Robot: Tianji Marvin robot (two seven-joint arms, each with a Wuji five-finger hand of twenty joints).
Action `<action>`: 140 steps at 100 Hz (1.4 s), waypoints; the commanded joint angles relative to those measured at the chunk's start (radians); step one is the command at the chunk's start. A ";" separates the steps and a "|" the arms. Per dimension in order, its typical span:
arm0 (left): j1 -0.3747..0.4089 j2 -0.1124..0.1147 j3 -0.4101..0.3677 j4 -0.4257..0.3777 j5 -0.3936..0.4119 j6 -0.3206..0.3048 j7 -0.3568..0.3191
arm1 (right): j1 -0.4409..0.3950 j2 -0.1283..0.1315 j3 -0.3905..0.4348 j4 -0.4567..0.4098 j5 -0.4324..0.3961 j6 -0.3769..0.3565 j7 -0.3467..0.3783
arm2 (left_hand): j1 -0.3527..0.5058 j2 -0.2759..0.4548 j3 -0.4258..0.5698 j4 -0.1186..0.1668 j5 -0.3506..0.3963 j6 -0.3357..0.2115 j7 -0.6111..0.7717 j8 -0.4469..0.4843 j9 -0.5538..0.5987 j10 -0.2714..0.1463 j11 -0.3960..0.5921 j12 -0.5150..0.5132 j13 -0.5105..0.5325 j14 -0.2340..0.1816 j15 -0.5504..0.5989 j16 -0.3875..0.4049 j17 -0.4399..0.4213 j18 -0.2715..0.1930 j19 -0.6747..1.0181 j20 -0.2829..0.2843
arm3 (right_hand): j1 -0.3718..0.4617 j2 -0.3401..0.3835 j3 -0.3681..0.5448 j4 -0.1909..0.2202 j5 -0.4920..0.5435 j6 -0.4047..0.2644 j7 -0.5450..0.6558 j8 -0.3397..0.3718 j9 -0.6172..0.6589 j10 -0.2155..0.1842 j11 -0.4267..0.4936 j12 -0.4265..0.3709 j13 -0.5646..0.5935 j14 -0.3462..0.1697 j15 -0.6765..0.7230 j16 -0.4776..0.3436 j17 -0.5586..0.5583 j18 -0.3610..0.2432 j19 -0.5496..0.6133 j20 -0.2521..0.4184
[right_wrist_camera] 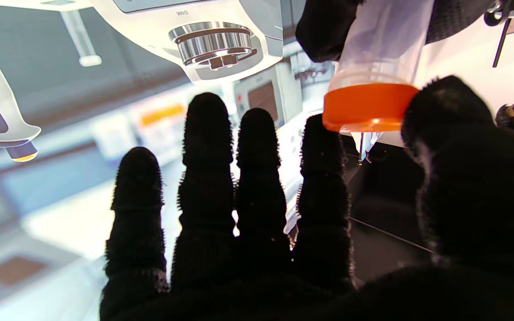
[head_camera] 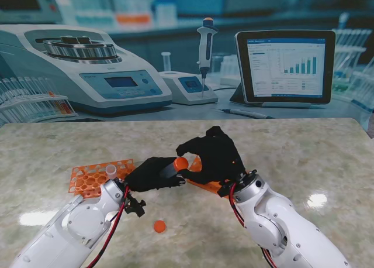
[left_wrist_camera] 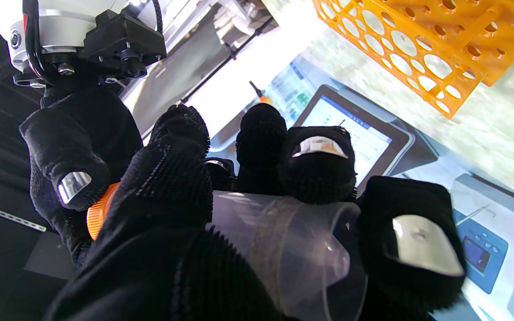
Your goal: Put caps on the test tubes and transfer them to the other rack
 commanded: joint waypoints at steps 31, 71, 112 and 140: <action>0.002 -0.001 0.002 -0.007 0.001 -0.001 -0.004 | 0.000 -0.006 -0.005 0.006 0.020 -0.004 0.010 | 0.025 0.051 0.007 -0.002 0.003 -0.036 0.019 0.030 0.006 -0.039 0.019 0.016 0.069 -0.038 0.025 0.018 0.019 -0.138 0.186 -0.001 | 0.263 0.031 -0.063 -0.055 -0.059 -0.096 0.301 -0.177 0.070 -0.021 0.046 0.098 0.069 -0.026 0.031 0.008 0.032 -0.013 0.022 0.026; 0.004 -0.002 0.000 -0.008 0.003 -0.001 -0.001 | -0.015 -0.010 0.007 0.007 0.025 -0.017 -0.021 | 0.025 0.051 0.007 -0.002 0.003 -0.036 0.020 0.030 0.006 -0.039 0.019 0.016 0.069 -0.038 0.025 0.018 0.019 -0.138 0.185 -0.001 | 0.307 0.047 -0.048 -0.061 -0.042 -0.109 0.309 -0.179 0.093 -0.026 0.042 0.121 0.085 -0.029 0.043 0.011 0.045 -0.020 0.031 0.026; 0.005 -0.002 -0.002 -0.008 0.004 -0.002 0.000 | -0.019 -0.007 0.011 0.009 0.026 -0.031 -0.001 | 0.026 0.050 0.008 -0.002 0.002 -0.037 0.020 0.030 0.006 -0.039 0.019 0.016 0.069 -0.038 0.025 0.018 0.019 -0.139 0.185 -0.001 | 0.222 0.010 -0.074 -0.051 -0.066 -0.097 0.301 -0.182 0.067 -0.024 0.019 0.105 0.065 -0.026 0.032 0.006 0.030 -0.016 0.024 0.023; 0.007 -0.003 -0.003 -0.009 0.005 -0.003 0.003 | -0.031 -0.005 0.012 0.009 0.015 -0.043 -0.013 | 0.026 0.051 0.008 -0.001 0.001 -0.038 0.020 0.030 0.005 -0.039 0.019 0.017 0.069 -0.038 0.025 0.018 0.019 -0.139 0.185 -0.001 | 0.157 0.010 -0.063 -0.047 -0.056 -0.078 0.254 -0.156 0.054 -0.019 0.031 0.043 0.055 -0.026 0.026 0.007 0.021 -0.014 0.021 0.024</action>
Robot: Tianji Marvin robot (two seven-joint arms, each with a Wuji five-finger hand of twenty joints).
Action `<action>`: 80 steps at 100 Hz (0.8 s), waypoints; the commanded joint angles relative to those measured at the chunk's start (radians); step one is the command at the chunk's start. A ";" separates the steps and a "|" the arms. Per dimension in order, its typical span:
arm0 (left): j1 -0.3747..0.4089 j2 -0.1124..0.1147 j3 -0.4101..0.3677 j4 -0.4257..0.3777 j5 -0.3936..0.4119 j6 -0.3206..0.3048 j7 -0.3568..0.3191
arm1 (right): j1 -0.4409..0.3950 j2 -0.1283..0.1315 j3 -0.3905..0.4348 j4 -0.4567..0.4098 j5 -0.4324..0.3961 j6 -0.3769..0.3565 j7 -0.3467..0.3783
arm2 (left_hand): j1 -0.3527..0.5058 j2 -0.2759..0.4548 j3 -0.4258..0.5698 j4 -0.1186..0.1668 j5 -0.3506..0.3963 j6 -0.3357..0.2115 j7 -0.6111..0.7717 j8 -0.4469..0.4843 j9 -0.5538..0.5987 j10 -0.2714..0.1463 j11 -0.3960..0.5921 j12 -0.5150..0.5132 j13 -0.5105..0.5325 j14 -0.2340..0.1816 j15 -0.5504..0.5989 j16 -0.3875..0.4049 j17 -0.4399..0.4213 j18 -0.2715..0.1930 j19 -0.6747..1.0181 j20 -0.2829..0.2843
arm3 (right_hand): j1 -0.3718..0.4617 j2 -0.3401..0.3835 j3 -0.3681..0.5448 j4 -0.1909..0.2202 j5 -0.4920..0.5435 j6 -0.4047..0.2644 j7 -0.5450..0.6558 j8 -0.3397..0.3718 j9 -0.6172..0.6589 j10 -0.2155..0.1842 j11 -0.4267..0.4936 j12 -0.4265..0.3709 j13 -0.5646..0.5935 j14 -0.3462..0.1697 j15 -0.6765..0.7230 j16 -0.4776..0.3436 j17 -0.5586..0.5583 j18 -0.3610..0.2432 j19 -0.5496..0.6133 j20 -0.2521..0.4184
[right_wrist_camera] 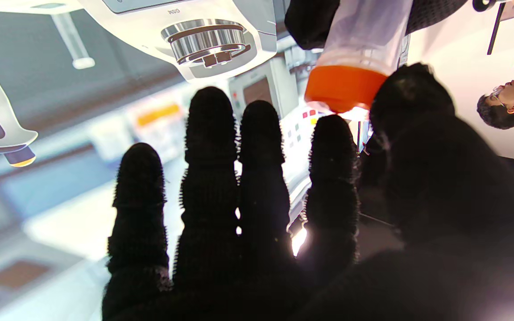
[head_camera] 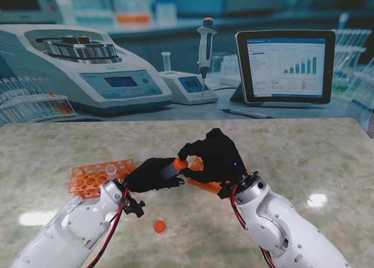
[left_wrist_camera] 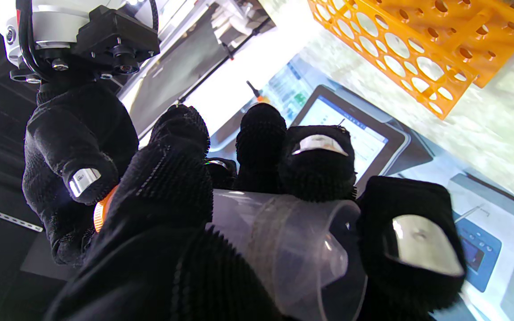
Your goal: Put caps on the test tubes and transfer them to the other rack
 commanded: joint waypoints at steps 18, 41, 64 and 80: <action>0.002 -0.004 -0.001 -0.012 0.003 -0.005 0.005 | -0.028 0.002 0.001 -0.003 -0.015 -0.009 -0.014 | 0.026 0.051 0.008 -0.002 0.002 -0.063 0.021 0.030 0.004 -0.039 0.019 0.017 0.068 -0.037 0.036 0.018 0.019 -0.137 0.185 -0.001 | -0.033 0.008 0.029 0.036 0.002 -0.007 -0.054 0.007 -0.021 -0.021 0.010 -0.012 -0.002 -0.014 0.008 0.005 -0.024 -0.012 0.004 0.014; 0.005 -0.005 -0.003 -0.013 0.005 -0.009 0.011 | -0.039 0.003 0.002 -0.008 -0.025 -0.013 -0.028 | 0.025 0.053 0.007 -0.004 -0.001 -0.063 0.022 0.031 0.002 -0.040 0.019 0.017 0.067 -0.037 0.035 0.019 0.019 -0.137 0.185 -0.001 | -0.044 0.016 0.027 0.039 0.011 -0.004 -0.073 0.025 -0.021 -0.019 0.012 -0.014 -0.004 -0.012 0.008 0.006 -0.026 -0.011 0.004 0.015; 0.006 -0.006 -0.004 -0.013 0.005 -0.013 0.015 | -0.048 0.002 0.000 -0.007 -0.032 -0.011 -0.061 | 0.026 0.054 0.006 -0.005 -0.002 -0.064 0.023 0.032 0.001 -0.040 0.021 0.017 0.066 -0.037 0.034 0.019 0.019 -0.137 0.185 -0.001 | 0.012 0.029 -0.001 0.036 -0.005 -0.027 -0.012 -0.001 -0.010 -0.019 0.022 -0.013 0.006 -0.013 0.018 0.009 -0.017 -0.013 0.009 0.017; 0.006 -0.006 -0.005 -0.013 0.005 -0.014 0.015 | -0.053 0.002 0.001 -0.010 -0.038 -0.013 -0.071 | 0.027 0.055 0.005 -0.005 -0.003 -0.063 0.023 0.032 0.000 -0.039 0.021 0.017 0.066 -0.037 0.034 0.019 0.019 -0.137 0.185 -0.001 | 0.041 0.048 0.006 0.037 -0.002 -0.038 0.006 -0.010 0.000 -0.024 0.029 -0.009 0.014 -0.016 0.021 0.009 -0.009 -0.015 0.012 0.018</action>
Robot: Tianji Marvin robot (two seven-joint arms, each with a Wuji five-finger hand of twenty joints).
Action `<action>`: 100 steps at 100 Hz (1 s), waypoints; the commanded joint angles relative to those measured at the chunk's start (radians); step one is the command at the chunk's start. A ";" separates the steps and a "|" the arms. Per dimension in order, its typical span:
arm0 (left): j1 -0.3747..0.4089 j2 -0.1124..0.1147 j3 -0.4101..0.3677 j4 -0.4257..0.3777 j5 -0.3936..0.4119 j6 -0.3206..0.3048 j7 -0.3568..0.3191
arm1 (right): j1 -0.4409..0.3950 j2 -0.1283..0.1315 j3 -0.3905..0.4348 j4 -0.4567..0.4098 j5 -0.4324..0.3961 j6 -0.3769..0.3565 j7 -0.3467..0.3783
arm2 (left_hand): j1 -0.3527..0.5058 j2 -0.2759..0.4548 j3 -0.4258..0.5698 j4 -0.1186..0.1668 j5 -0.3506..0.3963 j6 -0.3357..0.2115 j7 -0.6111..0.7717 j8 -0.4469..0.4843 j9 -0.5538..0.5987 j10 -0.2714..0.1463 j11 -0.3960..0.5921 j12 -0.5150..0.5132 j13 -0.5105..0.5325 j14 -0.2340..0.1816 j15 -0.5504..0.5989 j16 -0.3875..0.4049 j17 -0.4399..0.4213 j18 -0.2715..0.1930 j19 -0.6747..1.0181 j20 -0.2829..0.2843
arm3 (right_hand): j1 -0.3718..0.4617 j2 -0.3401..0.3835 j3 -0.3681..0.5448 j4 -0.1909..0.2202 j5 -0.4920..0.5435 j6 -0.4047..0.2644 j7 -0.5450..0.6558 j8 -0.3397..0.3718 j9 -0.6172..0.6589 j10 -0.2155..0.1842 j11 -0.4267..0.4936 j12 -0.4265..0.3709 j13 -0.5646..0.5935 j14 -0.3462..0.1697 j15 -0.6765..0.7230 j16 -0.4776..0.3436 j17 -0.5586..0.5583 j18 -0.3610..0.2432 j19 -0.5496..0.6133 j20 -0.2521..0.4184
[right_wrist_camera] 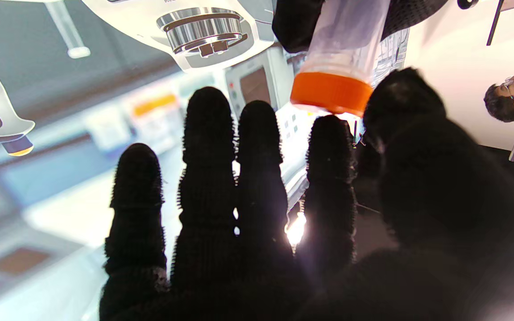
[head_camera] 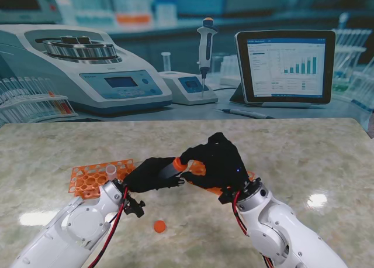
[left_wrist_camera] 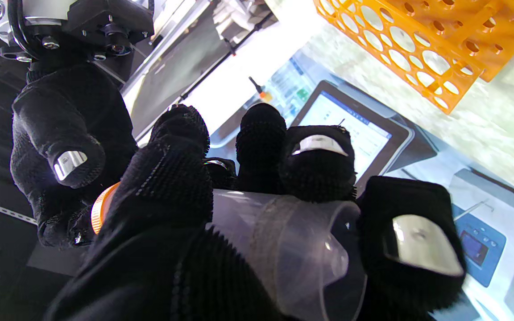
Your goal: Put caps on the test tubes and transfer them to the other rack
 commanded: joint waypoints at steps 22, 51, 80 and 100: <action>0.001 -0.004 -0.001 -0.011 0.000 -0.003 0.001 | -0.015 -0.002 -0.007 -0.001 0.001 -0.004 0.005 | 0.028 0.055 0.005 -0.006 -0.004 -0.054 0.023 0.032 0.000 -0.041 0.022 0.017 0.066 -0.038 0.033 0.020 0.019 -0.137 0.185 -0.001 | 0.063 0.056 0.004 0.020 0.005 -0.050 0.025 -0.015 0.004 -0.024 0.028 0.033 0.019 -0.014 0.025 0.009 -0.003 -0.015 0.013 0.016; 0.001 -0.004 -0.001 -0.012 0.000 -0.002 0.001 | -0.029 0.000 0.004 -0.014 -0.002 -0.010 0.013 | 0.028 0.056 0.004 -0.006 -0.003 -0.054 0.024 0.032 0.000 -0.039 0.021 0.017 0.065 -0.038 0.033 0.020 0.019 -0.137 0.185 -0.001 | 0.040 0.066 -0.014 0.020 -0.002 -0.042 0.022 -0.023 0.001 -0.019 0.007 0.027 0.015 -0.013 0.022 0.006 -0.007 -0.014 0.012 0.014; 0.001 -0.003 -0.001 -0.012 0.001 -0.002 -0.001 | -0.051 0.003 0.028 -0.051 -0.020 -0.014 0.015 | 0.028 0.056 0.003 -0.005 -0.004 -0.054 0.023 0.032 -0.001 -0.041 0.022 0.017 0.065 -0.038 0.032 0.021 0.019 -0.137 0.185 -0.002 | 0.012 0.089 -0.036 0.028 -0.035 -0.024 0.002 -0.043 -0.030 -0.014 -0.017 -0.001 -0.013 -0.008 0.006 0.001 -0.030 -0.014 0.003 0.012; 0.002 -0.003 -0.001 -0.013 0.000 -0.002 -0.003 | -0.060 0.005 0.049 -0.075 -0.025 -0.006 0.027 | 0.028 0.055 0.003 -0.005 -0.003 -0.055 0.023 0.032 0.000 -0.040 0.022 0.016 0.065 -0.038 0.032 0.021 0.019 -0.138 0.184 -0.002 | 0.002 0.116 -0.051 0.039 -0.057 0.002 -0.029 -0.060 -0.064 -0.007 -0.038 -0.020 -0.042 -0.003 -0.014 -0.006 -0.054 -0.009 -0.013 0.008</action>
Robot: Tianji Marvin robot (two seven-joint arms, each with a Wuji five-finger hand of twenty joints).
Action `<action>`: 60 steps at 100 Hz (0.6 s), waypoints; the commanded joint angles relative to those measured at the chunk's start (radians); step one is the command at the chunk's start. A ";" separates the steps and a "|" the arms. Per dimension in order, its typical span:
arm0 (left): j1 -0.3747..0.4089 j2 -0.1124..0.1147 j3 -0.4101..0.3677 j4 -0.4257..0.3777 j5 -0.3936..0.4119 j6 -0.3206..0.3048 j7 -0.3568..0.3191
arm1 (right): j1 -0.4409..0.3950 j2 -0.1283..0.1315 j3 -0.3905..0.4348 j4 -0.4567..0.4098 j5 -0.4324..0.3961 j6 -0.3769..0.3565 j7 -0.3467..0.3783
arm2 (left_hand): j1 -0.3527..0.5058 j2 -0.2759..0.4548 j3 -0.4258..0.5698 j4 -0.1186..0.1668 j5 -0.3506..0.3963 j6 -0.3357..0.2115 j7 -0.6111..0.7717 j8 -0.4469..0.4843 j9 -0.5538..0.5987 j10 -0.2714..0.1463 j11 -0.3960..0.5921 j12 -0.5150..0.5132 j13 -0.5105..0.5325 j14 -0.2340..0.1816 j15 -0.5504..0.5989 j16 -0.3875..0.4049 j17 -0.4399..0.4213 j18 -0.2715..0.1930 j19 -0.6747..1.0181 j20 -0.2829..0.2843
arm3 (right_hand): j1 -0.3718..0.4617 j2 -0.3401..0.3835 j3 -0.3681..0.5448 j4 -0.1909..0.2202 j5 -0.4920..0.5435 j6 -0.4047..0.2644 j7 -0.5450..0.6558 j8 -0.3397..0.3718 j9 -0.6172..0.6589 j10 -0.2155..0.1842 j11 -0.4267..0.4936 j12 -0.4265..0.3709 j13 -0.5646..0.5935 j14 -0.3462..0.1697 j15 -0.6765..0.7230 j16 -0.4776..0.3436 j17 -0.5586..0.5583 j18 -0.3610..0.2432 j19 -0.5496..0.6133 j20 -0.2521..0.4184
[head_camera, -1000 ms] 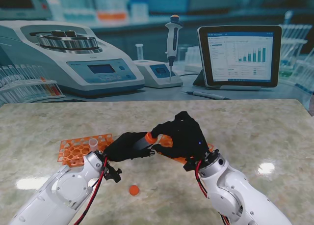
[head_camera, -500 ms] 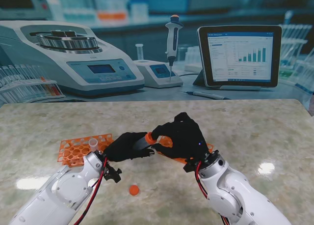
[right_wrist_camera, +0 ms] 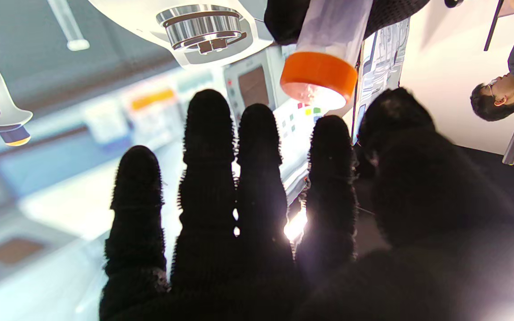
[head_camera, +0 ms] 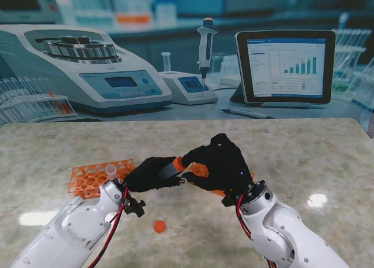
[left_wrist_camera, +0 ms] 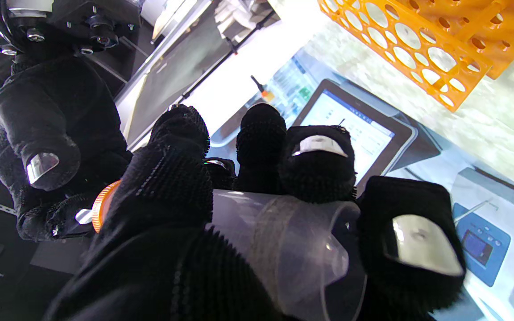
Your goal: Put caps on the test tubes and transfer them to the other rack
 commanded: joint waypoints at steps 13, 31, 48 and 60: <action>0.001 -0.001 0.001 -0.008 0.000 -0.002 -0.005 | -0.012 0.001 0.017 -0.028 0.004 0.006 0.021 | 0.028 0.055 0.003 -0.005 -0.004 -0.050 0.023 0.032 0.010 -0.041 0.022 0.016 0.065 -0.039 0.032 0.013 0.019 -0.139 0.184 -0.002 | -0.006 0.041 -0.027 0.041 -0.048 0.031 -0.077 0.002 -0.052 0.000 -0.032 -0.033 -0.031 0.000 -0.011 -0.008 -0.037 -0.006 -0.022 0.008; 0.001 0.000 0.002 -0.009 0.000 -0.003 -0.006 | -0.009 -0.001 0.036 -0.041 0.039 -0.006 0.077 | 0.028 0.056 0.003 -0.005 -0.004 -0.049 0.023 0.031 0.010 -0.041 0.022 0.016 0.065 -0.039 0.032 0.013 0.019 -0.139 0.184 -0.002 | -0.059 0.064 0.005 0.067 -0.044 0.083 -0.228 0.028 -0.098 0.009 -0.065 -0.060 -0.068 0.008 -0.039 -0.019 -0.062 0.001 -0.042 0.006; 0.002 0.000 0.002 -0.009 0.000 -0.004 -0.007 | 0.005 -0.002 0.051 -0.043 0.093 -0.023 0.158 | 0.028 0.056 0.003 -0.005 -0.003 -0.049 0.023 0.032 0.010 -0.042 0.022 0.016 0.065 -0.039 0.032 0.013 0.019 -0.140 0.185 -0.002 | -0.126 0.062 0.038 0.123 -0.054 0.120 -0.339 0.081 -0.143 0.018 -0.090 -0.075 -0.103 0.019 -0.060 -0.027 -0.088 0.012 -0.057 0.008; 0.003 0.000 0.001 -0.010 0.001 -0.005 -0.007 | 0.021 -0.001 0.052 -0.036 0.114 -0.025 0.198 | 0.028 0.055 0.003 -0.005 -0.004 -0.049 0.023 0.032 0.010 -0.042 0.022 0.016 0.065 -0.039 0.032 0.013 0.019 -0.140 0.185 -0.002 | -0.151 0.054 0.032 0.124 -0.075 0.136 -0.365 0.080 -0.168 0.023 -0.104 -0.084 -0.123 0.021 -0.073 -0.032 -0.102 0.016 -0.065 0.008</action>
